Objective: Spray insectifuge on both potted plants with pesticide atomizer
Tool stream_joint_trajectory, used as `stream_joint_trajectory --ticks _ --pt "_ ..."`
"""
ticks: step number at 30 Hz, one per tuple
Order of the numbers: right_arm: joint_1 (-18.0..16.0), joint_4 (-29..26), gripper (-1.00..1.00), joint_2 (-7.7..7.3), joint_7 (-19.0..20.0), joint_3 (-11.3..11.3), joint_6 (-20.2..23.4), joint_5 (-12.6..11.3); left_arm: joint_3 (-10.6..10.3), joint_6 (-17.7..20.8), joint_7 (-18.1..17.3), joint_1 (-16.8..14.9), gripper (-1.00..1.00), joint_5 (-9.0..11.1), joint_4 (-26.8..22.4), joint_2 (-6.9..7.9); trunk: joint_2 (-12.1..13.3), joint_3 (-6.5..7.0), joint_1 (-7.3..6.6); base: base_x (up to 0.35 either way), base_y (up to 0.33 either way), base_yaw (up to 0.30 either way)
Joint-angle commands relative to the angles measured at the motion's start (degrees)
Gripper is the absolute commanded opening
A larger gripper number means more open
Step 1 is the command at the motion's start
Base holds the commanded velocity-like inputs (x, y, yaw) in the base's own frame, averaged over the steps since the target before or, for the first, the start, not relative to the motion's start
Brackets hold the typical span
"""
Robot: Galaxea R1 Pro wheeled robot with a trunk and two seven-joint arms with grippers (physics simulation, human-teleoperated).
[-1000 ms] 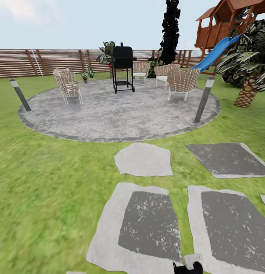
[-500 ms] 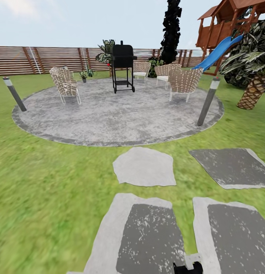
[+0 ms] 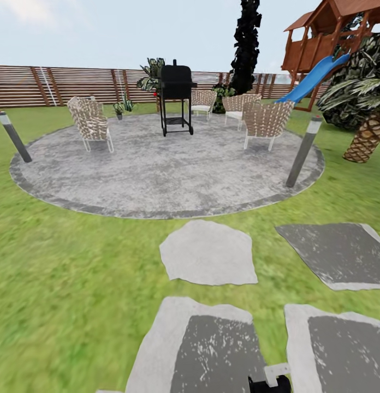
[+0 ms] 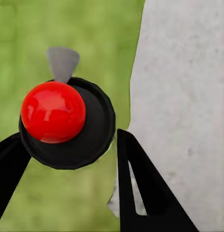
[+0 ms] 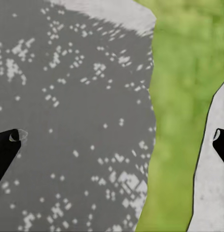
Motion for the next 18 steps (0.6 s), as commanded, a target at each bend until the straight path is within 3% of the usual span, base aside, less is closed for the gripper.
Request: stream_joint_trajectory --ticks 1,18 --pt "0.0 0.1 1.00 0.00 -0.4 -0.1 -0.1 0.6 0.3 -0.2 0.2 0.0 -1.00 -0.6 0.1 -0.01 0.0 -0.05 0.03 0.339 0.000 0.000" --pt "0.0 0.1 1.00 0.00 -0.4 -0.1 -0.1 0.6 0.3 -0.2 0.2 0.0 -1.00 -0.5 0.1 0.01 0.0 -0.05 0.03 0.338 0.000 0.000"
